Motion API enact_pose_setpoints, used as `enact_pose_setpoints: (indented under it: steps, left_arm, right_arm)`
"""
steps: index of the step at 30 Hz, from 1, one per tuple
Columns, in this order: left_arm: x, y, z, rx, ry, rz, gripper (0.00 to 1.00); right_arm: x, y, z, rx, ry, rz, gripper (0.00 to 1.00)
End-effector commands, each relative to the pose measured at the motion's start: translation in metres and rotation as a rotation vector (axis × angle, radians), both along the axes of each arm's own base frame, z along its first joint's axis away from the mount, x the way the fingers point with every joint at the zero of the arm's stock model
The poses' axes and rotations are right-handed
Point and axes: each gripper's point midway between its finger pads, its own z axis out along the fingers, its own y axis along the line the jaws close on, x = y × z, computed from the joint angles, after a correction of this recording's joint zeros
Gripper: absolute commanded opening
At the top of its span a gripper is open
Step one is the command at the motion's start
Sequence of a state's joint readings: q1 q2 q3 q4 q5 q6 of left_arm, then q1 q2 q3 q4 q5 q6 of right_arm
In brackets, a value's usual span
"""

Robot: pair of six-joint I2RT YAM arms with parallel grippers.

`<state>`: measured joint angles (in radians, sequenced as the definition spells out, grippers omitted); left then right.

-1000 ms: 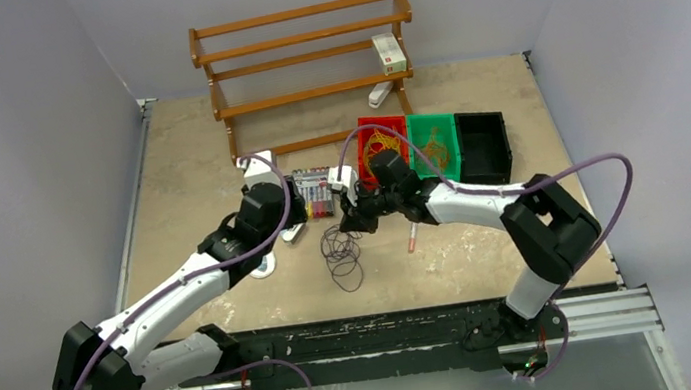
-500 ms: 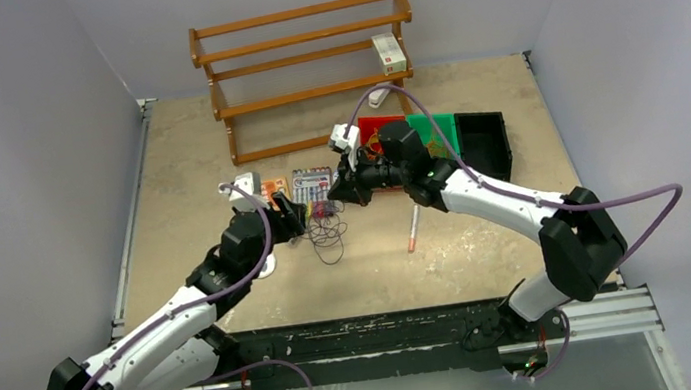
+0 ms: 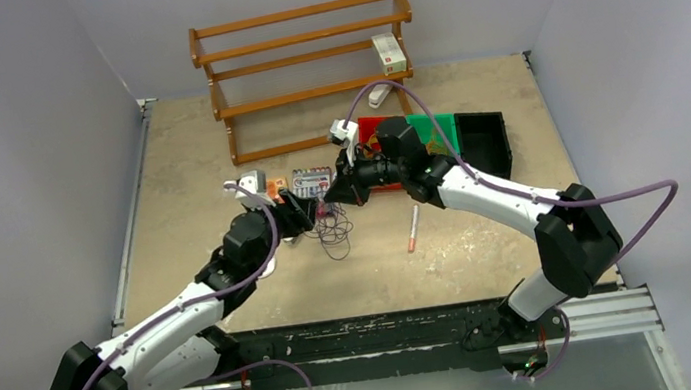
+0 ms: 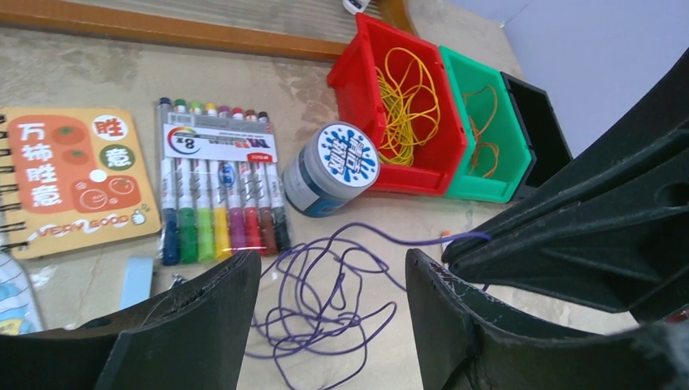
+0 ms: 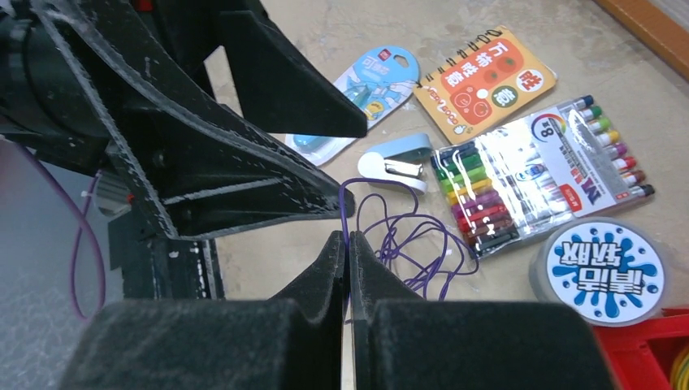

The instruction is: Untangle the cables

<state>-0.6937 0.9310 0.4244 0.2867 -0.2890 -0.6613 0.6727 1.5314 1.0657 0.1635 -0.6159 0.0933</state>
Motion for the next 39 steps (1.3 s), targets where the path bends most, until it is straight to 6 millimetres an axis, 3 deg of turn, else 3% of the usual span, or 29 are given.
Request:
enact_pose_setpoints:
  steps: [1,9,17,21,28,35,39]
  left_arm:
    - [0.01,-0.016,0.022,-0.06,-0.096,-0.045,0.65]
    - [0.022,-0.022,0.001,-0.061,-0.077,-0.025,0.65]
    - [0.041,-0.028,-0.024,-0.036,-0.055,0.02,0.64]
    - [0.036,-0.035,-0.049,-0.037,0.005,-0.019,0.57]
    - [0.018,-0.029,-0.096,-0.002,0.124,-0.035,0.36]
    - [0.008,-0.015,-0.122,0.057,0.182,-0.009,0.34]
    - [0.005,-0.013,-0.124,0.058,0.189,-0.009,0.34]
  right_arm:
    - [-0.001,0.01,0.039,0.093,-0.024,0.037,0.0]
    - [-0.01,0.014,0.051,0.152,0.024,0.072,0.0]
    - [-0.019,0.012,0.079,0.222,0.025,0.097,0.0]
    - [-0.014,0.001,0.101,0.253,-0.024,0.028,0.0]
    - [0.013,-0.028,0.13,0.273,-0.131,-0.201,0.0]
    - [0.021,-0.054,0.179,0.305,-0.274,-0.336,0.0]
    - [0.029,-0.064,0.19,0.275,-0.315,-0.398,0.0]
